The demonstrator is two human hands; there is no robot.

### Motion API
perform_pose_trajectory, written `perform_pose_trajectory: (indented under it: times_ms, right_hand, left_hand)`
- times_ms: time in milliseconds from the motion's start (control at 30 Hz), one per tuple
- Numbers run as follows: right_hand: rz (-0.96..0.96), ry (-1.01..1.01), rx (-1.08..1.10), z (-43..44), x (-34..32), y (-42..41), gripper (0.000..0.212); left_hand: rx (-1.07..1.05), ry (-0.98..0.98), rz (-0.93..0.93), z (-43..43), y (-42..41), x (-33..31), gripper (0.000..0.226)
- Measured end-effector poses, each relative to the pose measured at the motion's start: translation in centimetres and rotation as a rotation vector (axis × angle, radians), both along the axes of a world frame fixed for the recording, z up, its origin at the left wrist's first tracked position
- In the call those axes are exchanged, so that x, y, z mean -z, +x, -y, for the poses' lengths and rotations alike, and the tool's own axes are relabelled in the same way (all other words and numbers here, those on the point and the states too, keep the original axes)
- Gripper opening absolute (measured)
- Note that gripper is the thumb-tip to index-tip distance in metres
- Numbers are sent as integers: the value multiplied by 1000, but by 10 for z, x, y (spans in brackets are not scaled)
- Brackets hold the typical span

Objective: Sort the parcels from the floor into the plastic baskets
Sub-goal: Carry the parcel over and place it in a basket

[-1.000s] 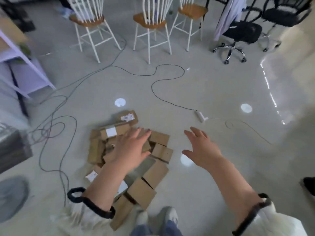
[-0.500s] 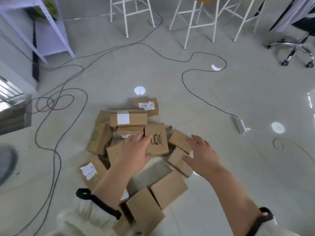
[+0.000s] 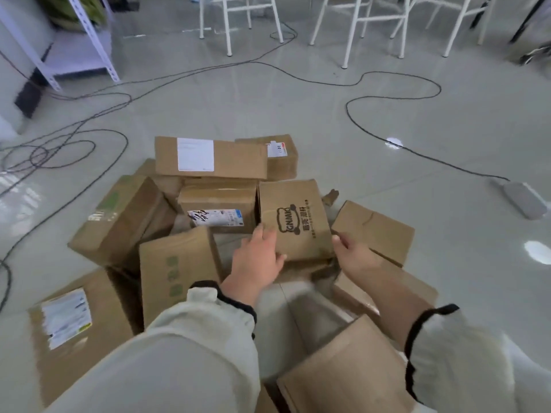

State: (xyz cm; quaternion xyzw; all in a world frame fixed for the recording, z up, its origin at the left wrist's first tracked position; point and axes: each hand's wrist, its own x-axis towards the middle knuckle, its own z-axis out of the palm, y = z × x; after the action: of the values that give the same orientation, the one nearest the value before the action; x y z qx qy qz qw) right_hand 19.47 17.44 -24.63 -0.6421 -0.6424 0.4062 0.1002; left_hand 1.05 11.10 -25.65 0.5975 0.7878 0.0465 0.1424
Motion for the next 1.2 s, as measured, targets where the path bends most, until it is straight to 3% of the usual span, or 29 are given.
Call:
perform_pose_trajectory:
  times_ms: [233,467,600,700,833,933,1133,1200]
  right_hand:
    - [-195,-148,115,-1,4,-16,47]
    - [-340,-199,285,-20,6,-16,30]
    - [-381,-325,284,-15,-12,-14,29]
    - [-360,-452,221,-2,-8,-15,42]
    - [-445,-609,199,10,1,-12,49]
    - [-473,-646,230,13,3,-7,50]
    - [-377,-558,246,14,6,-4,49]
    - [-370,-540,178,13,4,-5,51]
  left_hand:
    - [-14,-81,184,5,0,15,71]
    - [-29,65,295,-3,-11,1,60]
    - [-13,201,226,-2,-25,-24,43]
    - [25,289,246,-2,-26,-30,30]
    - [-132,266,592,9,-34,-21,23]
    - [-199,211,783,13,-36,-16,37]
    - [-442,-90,763,9,-30,2,102]
    - [-494,-175,814,9,-30,6,112]
